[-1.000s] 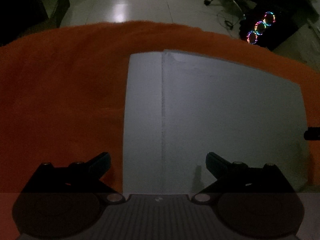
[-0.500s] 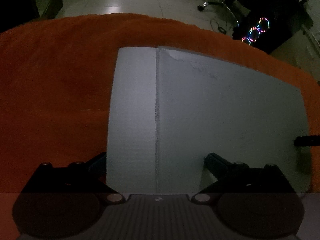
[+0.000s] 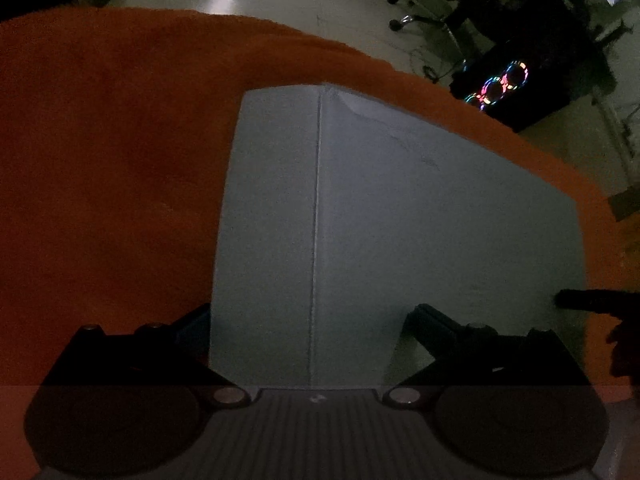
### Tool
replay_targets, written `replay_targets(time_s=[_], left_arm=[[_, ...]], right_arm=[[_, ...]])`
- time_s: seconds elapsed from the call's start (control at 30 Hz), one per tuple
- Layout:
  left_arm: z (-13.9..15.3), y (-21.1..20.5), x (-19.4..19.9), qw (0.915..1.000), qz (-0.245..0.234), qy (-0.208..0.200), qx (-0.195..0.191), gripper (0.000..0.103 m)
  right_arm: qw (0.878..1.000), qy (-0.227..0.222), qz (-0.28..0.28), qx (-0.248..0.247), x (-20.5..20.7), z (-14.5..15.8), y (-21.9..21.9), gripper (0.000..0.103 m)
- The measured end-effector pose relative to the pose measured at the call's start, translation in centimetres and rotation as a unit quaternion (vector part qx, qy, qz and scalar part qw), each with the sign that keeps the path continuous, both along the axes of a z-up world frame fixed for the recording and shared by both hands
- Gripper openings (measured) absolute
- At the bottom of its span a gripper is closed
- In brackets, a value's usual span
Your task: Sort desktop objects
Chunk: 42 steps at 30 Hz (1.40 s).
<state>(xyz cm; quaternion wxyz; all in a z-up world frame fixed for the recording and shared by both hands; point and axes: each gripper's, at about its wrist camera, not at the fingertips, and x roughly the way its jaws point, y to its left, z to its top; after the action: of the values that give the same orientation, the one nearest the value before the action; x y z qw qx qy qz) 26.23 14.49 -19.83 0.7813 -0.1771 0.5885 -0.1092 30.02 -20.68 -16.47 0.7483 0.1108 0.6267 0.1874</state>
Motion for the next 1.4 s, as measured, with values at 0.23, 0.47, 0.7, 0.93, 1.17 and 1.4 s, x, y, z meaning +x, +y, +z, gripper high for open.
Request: replay_targets(time_s=[0.23,0.47,0.7,0.93,1.17,1.4], left_arm=[[-0.4,-0.4,-0.2,0.9997,0.002,0.022,0.005,0.103],[-0.9,0.1,-0.8,0.9998,-0.005,0.016,-0.005,0.103],[-0.1,-0.6,-1.4,0.9974,-0.048,0.018,-0.05,0.103],[0.1,-0.2,-1.4,0.9984,-0.032,0.017,-0.043,0.103],[2.2,0.2,-2.5,0.9994,-0.007,0.015,-0.029,0.103],[4.0,-0.9,-2.6,0.9994,0.001,0.022,-0.025,0.103]], right_arm=[[1.0,-0.001,0.006,-0.024,0.2,0.2,0.7,0.103],[1.0,-0.006,0.012,-0.019,0.0,-0.5,0.8,0.103],[0.999,-0.025,0.037,0.006,-1.1,1.1,0.9,0.103],[0.999,-0.025,0.036,-0.019,-1.2,1.7,2.0,0.103],[0.998,-0.037,0.041,-0.041,0.3,2.6,5.0,0.103],[0.997,-0.034,0.041,-0.064,0.3,4.4,4.8,0.103]])
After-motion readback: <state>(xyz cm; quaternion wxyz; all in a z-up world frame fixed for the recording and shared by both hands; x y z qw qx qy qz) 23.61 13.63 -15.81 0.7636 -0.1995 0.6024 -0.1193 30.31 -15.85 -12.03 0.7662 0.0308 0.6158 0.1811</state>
